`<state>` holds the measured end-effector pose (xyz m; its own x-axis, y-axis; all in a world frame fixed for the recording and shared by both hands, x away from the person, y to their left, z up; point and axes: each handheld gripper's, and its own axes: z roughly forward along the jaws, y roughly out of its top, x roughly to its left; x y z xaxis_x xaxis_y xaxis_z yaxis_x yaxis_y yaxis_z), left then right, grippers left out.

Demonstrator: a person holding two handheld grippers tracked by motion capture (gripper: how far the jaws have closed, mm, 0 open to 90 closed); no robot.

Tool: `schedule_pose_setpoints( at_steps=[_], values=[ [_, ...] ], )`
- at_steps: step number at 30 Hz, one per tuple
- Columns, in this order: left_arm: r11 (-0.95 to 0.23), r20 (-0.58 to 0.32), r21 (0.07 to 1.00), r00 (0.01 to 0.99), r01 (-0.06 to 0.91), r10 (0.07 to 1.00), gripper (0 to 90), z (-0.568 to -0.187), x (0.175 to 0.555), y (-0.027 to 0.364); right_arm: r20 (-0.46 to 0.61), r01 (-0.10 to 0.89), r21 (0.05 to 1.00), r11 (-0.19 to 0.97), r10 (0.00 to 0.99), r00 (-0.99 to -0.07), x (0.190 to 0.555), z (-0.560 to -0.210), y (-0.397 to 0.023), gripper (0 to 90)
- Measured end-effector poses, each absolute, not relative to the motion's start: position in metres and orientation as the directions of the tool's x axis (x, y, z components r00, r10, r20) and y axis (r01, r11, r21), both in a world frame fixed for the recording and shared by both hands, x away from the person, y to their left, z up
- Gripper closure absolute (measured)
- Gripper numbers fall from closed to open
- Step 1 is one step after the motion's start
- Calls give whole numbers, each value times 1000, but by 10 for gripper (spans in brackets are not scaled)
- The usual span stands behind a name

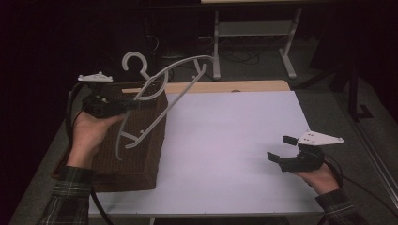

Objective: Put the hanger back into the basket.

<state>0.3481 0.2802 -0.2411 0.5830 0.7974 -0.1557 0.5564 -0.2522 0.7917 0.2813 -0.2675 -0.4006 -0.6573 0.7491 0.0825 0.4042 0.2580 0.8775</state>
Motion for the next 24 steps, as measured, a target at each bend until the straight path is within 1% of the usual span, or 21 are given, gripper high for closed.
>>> schedule_pose_setpoints(
  at_steps=[14,24],
  values=[
    [-184,-144,790,469,584,871,810,-241,327,350,80,409,875,258,757,-648,282,-401,-269,105],
    [-152,-128,764,378,627,917,810,-258,321,389,74,410,874,261,763,-643,281,-401,-270,106]
  ],
)
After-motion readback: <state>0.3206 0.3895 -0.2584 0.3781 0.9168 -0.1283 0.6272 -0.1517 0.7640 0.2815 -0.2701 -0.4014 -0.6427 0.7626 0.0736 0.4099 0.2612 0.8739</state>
